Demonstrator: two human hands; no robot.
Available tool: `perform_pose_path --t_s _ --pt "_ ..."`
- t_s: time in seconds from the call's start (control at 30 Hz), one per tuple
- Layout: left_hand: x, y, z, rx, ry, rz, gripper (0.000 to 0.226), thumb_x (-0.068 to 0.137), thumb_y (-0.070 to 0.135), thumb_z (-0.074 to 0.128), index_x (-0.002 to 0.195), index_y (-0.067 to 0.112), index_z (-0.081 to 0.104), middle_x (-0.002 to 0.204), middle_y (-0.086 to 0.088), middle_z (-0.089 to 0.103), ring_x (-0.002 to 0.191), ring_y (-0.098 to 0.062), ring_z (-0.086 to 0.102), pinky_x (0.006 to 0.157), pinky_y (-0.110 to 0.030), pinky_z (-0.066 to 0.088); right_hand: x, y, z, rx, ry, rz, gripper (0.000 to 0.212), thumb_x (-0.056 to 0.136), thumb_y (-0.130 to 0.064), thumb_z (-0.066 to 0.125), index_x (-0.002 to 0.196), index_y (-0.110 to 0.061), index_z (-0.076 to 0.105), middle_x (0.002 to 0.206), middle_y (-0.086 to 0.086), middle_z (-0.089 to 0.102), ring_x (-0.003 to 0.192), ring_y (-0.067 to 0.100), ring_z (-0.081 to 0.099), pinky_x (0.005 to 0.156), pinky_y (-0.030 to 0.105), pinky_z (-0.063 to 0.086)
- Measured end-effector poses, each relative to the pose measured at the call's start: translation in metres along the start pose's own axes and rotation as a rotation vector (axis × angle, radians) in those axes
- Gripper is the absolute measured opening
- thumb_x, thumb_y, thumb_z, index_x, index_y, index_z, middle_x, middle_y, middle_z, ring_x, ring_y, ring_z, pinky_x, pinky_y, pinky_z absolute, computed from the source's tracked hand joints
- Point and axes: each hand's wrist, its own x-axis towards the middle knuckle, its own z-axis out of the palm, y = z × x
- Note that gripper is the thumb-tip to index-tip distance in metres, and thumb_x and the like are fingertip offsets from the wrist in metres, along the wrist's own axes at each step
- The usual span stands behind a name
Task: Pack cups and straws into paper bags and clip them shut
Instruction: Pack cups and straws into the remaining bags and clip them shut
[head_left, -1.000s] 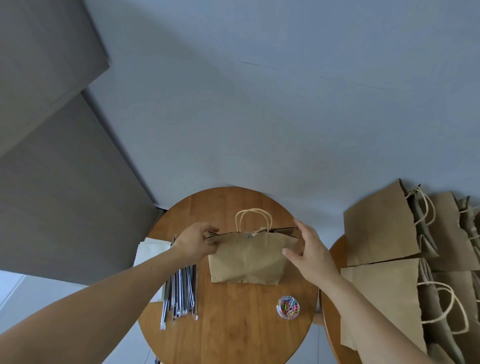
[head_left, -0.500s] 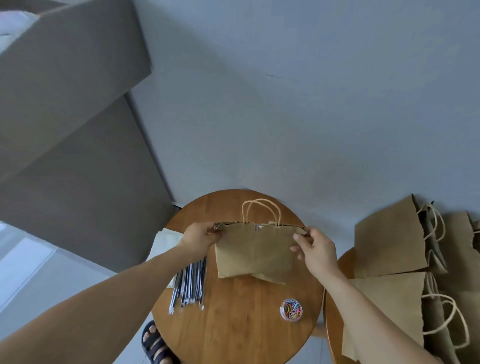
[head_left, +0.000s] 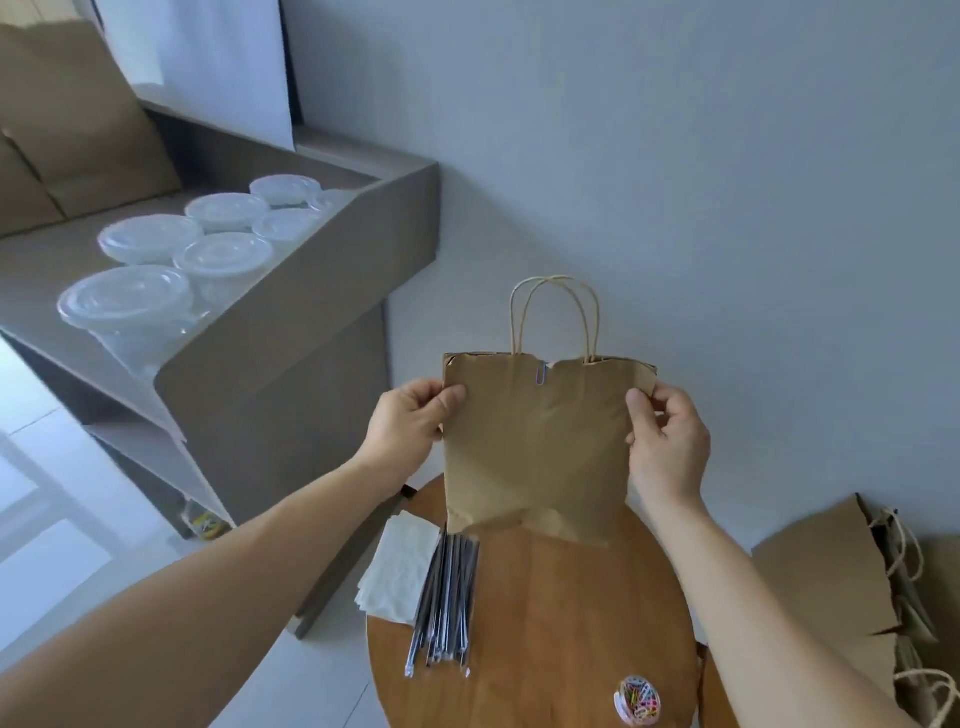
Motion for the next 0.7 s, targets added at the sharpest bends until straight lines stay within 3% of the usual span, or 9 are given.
perform_pose_path --t_s 0.1,0.23,0.33,0.4,0.47,0.53,0.63,0.7 --pt "-0.009 0.039 -0.037 -0.047 0.026 0.098 0.013 0.091 0.032 0.07 0.081 0.027 0.076 0.078 0.002 0.073 0.066 -0.011 0.059 0.062 -0.027 0.051 -0.005 -0.054 0.019 0.045 0.041 -0.052 0.007 0.096 -0.025 0.062 0.096 -0.018 0.059 0.066 -0.001 0.058 0.05 -0.001 0.053 0.056 0.01 0.04" --pt "-0.028 0.094 -0.091 -0.136 0.091 0.22 0.014 0.092 0.03 0.07 0.081 0.022 0.076 0.074 0.005 0.073 0.062 -0.006 0.061 0.058 -0.019 0.049 -0.016 -0.127 0.048 0.101 0.079 -0.11 0.008 0.095 -0.026 0.063 0.095 -0.019 0.06 0.081 0.005 0.063 0.071 0.02 0.058 0.073 0.034 0.048" --pt "-0.043 0.128 -0.133 -0.153 0.145 0.27 0.017 0.093 0.032 0.067 0.085 0.019 0.075 0.08 -0.001 0.075 0.069 -0.009 0.065 0.064 -0.026 0.054 -0.028 -0.18 0.071 0.147 0.088 -0.143 0.009 0.093 -0.028 0.064 0.097 -0.02 0.062 0.087 0.004 0.064 0.077 0.023 0.058 0.079 0.041 0.051" --pt "-0.053 0.149 -0.162 -0.181 0.167 0.301 0.019 0.094 0.031 0.066 0.087 0.016 0.074 0.083 -0.004 0.076 0.072 -0.011 0.067 0.065 -0.029 0.056 -0.038 -0.213 0.088 0.174 0.081 -0.166 0.014 0.092 -0.029 0.064 0.1 -0.018 0.064 0.09 0.002 0.065 0.079 0.022 0.059 0.08 0.041 0.052" --pt "-0.062 0.168 -0.192 -0.164 0.234 0.35 0.017 0.094 0.031 0.066 0.087 0.019 0.075 0.073 0.007 0.074 0.063 -0.002 0.064 0.056 -0.019 0.05 -0.047 -0.244 0.107 0.203 0.066 -0.191 0.016 0.091 -0.029 0.064 0.102 -0.018 0.066 0.094 0.0 0.067 0.082 0.018 0.06 0.081 0.037 0.051" --pt "-0.068 0.186 -0.221 -0.145 0.301 0.378 0.016 0.093 0.033 0.067 0.085 0.023 0.075 0.072 0.01 0.073 0.061 -0.001 0.064 0.054 -0.019 0.049 -0.054 -0.274 0.126 0.248 0.043 -0.207 0.017 0.091 -0.028 0.064 0.103 -0.016 0.067 0.094 -0.005 0.066 0.081 0.011 0.06 0.08 0.03 0.051" --pt "-0.069 0.209 -0.264 -0.135 0.38 0.423 0.016 0.092 0.033 0.068 0.081 0.023 0.074 0.08 0.001 0.076 0.068 -0.007 0.067 0.06 -0.028 0.057 -0.059 -0.315 0.157 0.298 -0.012 -0.23 0.012 0.09 -0.027 0.065 0.099 -0.019 0.067 0.086 -0.012 0.065 0.075 0.003 0.059 0.075 0.026 0.049" --pt "-0.065 0.224 -0.293 -0.11 0.458 0.458 0.016 0.091 0.034 0.069 0.08 0.023 0.074 0.082 -0.002 0.075 0.07 -0.01 0.066 0.07 -0.034 0.059 -0.06 -0.341 0.181 0.314 -0.064 -0.258 0.006 0.09 -0.027 0.066 0.094 -0.023 0.066 0.082 -0.012 0.064 0.074 0.009 0.06 0.076 0.031 0.052"
